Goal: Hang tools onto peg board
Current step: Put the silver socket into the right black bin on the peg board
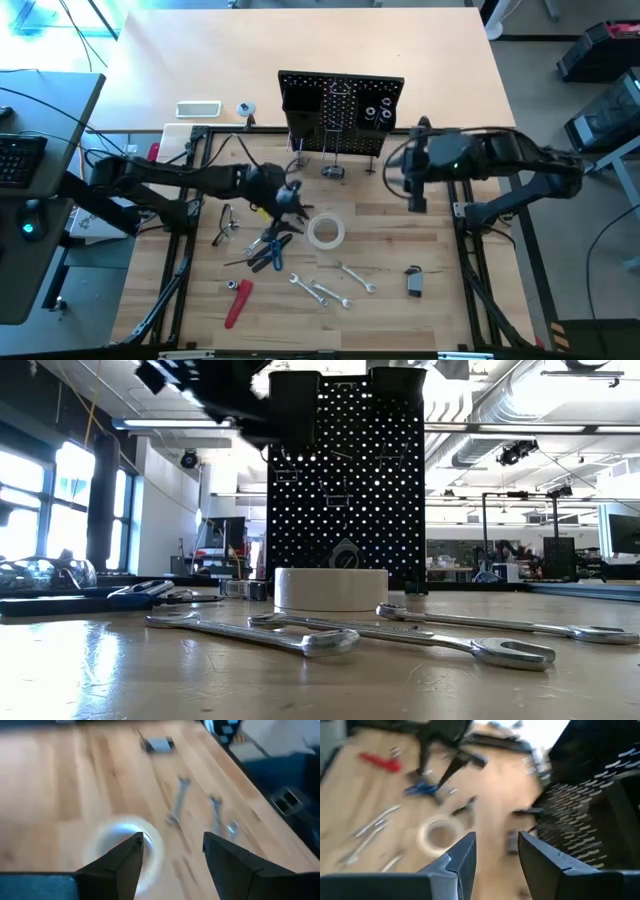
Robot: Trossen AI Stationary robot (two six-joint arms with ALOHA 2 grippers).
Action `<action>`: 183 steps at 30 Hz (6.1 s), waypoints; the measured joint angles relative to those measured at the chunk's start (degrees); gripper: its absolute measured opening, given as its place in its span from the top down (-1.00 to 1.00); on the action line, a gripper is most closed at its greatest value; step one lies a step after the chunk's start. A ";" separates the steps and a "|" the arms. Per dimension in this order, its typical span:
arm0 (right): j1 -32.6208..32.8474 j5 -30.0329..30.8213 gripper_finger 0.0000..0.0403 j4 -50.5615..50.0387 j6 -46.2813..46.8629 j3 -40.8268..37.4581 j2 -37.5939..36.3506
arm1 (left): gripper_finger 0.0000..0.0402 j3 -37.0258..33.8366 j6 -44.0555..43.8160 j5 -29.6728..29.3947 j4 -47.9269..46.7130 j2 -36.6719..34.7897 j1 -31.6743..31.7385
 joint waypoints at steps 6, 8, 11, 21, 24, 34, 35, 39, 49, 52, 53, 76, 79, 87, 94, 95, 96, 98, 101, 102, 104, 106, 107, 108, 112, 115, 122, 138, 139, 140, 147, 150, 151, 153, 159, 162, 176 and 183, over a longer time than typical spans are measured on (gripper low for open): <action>3.79 -3.89 0.31 -2.60 1.77 -4.45 0.30 | 0.01 -2.94 -4.59 0.02 -5.18 -0.10 -4.55; 4.61 -4.64 0.31 -2.13 1.79 -6.70 0.30 | 0.01 -4.18 -6.76 -0.14 -5.28 -0.07 -6.03; 5.65 -6.02 0.31 -1.29 1.94 -10.06 0.32 | 0.01 -5.35 -10.53 -1.64 -6.60 -0.06 -8.29; 9.71 -6.29 0.31 10.41 3.90 -24.14 0.32 | 0.01 -5.60 -20.89 -8.05 -13.97 -0.06 -18.60; 10.61 -6.29 0.31 14.52 3.93 -27.83 0.32 | 0.01 -5.60 -23.12 -10.42 -14.30 -0.11 -21.50; 11.03 -6.27 0.31 25.07 6.47 -35.27 0.32 | 0.01 -5.60 -31.60 -21.25 -18.18 -4.44 -31.08; 11.03 -6.27 0.31 25.48 6.55 -35.72 0.32 | 0.01 -5.60 -32.64 -22.27 -18.40 -5.31 -31.96; 11.03 -6.27 0.31 27.04 6.91 -36.50 0.32 | 0.01 -5.60 -37.44 -26.43 -19.67 -8.80 -35.89; 11.03 -6.23 0.31 28.78 7.81 -36.50 0.32 | 0.01 -5.60 -50.10 -36.17 -23.56 -13.29 -46.46; 11.03 -6.21 0.31 28.82 7.96 -36.50 0.32 | 0.01 -5.60 -53.83 -37.15 -23.91 -12.85 -49.12; 11.03 -6.21 0.31 28.84 7.94 -36.50 0.32 | 0.01 -5.60 -54.97 -37.22 -23.91 -12.63 -49.95; 11.03 -5.69 0.31 31.59 8.08 -36.50 0.32 | 0.01 -5.55 -69.39 -43.77 -18.96 -4.56 -62.25; 11.03 -5.70 0.31 31.77 8.11 -36.50 0.32 | 0.01 -5.55 -69.41 -44.39 -18.91 -3.86 -62.92; 11.03 -5.70 0.31 32.82 7.81 -36.50 0.32 | 0.01 -5.55 -70.43 -44.75 -24.43 0.44 -63.21; 11.03 -5.70 0.31 32.74 7.81 -36.50 0.32 | 0.01 -5.55 -73.02 -47.00 -28.81 2.54 -63.75; 11.03 -5.70 0.31 32.71 7.81 -36.50 0.32 | 0.01 -5.55 -74.00 -47.67 -29.60 2.72 -64.20; 11.03 -5.70 0.31 32.71 7.81 -36.50 0.32 | 0.01 -5.55 -75.12 -48.38 -30.34 2.89 -64.79; 11.03 -5.70 0.31 32.67 7.87 -36.50 0.32 | 0.01 -5.55 -78.06 -50.22 -32.18 2.91 -66.27; 11.27 -5.70 0.31 32.63 7.81 -36.50 0.32 | 0.01 -5.55 -82.60 -53.06 -34.29 2.91 -68.35; 11.38 -5.68 0.31 32.62 7.76 -36.50 0.32 | 0.01 -5.55 -83.52 -53.90 -34.30 2.91 -68.89; 11.64 -5.62 0.31 32.63 7.49 -36.50 0.32 | 0.01 -5.55 -84.61 -55.15 -34.24 2.91 -69.44; 11.92 -5.62 0.31 32.64 7.30 -36.50 0.32 | 0.01 -5.55 -84.99 -55.74 -34.04 2.91 -69.63; 12.08 -5.60 0.31 32.66 7.30 -36.50 0.32 | 0.01 -5.55 -84.97 -55.82 -34.05 2.91 -69.63; 12.15 -5.42 0.31 32.66 7.30 -36.50 0.32 | 0.01 -5.55 -84.94 -55.88 -34.01 2.91 -69.63; 12.83 -4.60 0.31 32.66 7.59 -36.50 0.32 | 0.01 -5.81 -84.93 -56.24 -33.59 3.00 -69.63; 13.58 -3.59 0.31 32.64 7.68 -36.50 0.36 | 0.01 -7.73 -84.91 -55.32 -31.08 3.05 -69.63; 14.44 -3.23 0.31 32.65 7.85 -36.50 0.39 | 0.01 -9.53 -85.21 -54.97 -28.48 3.09 -69.61; 14.42 -3.17 0.31 33.34 8.00 -36.50 0.43 | 0.01 -13.27 -83.75 -54.65 -23.64 3.09 -69.09; 14.42 -3.17 0.31 33.34 8.03 -36.50 0.43 | 0.01 -13.31 -83.75 -54.88 -23.36 3.09 -69.09; 14.42 -3.17 0.31 33.33 8.05 -36.50 0.43 | 0.02 -13.31 -83.71 -55.26 -23.36 3.09 -69.09; 14.42 -3.17 0.31 33.51 8.19 -36.50 0.44 | 0.26 -13.31 -81.81 -54.75 -23.39 3.09 -69.09; 14.42 -3.15 0.31 33.74 8.20 -36.50 0.43 | 0.38 -13.31 -80.95 -54.53 -23.39 3.09 -69.09; 14.42 -3.16 0.31 33.76 8.20 -36.50 0.45 | 0.42 -13.31 -80.81 -54.55 -23.39 3.09 -69.09; 14.42 -3.15 0.31 33.76 8.20 -36.50 0.45 | 0.48 -13.31 -80.73 -54.81 -23.41 3.09 -69.09; 14.42 -3.15 0.31 33.77 8.20 -36.50 0.44 | 0.54 -13.31 -80.73 -56.20 -23.44 3.09 -69.06; 14.42 -3.15 0.31 33.78 8.20 -36.50 0.45 | 0.55 -13.31 -80.73 -57.76 -23.43 3.09 -68.91; 14.49 -2.10 0.31 32.74 10.11 -36.50 0.45 | 0.56 -13.31 -60.10 -64.44 -18.19 -0.89 -56.38; 16.45 2.86 0.31 30.60 13.74 -36.50 0.45 | 0.56 -13.31 -34.09 -69.35 -8.59 -10.33 -44.23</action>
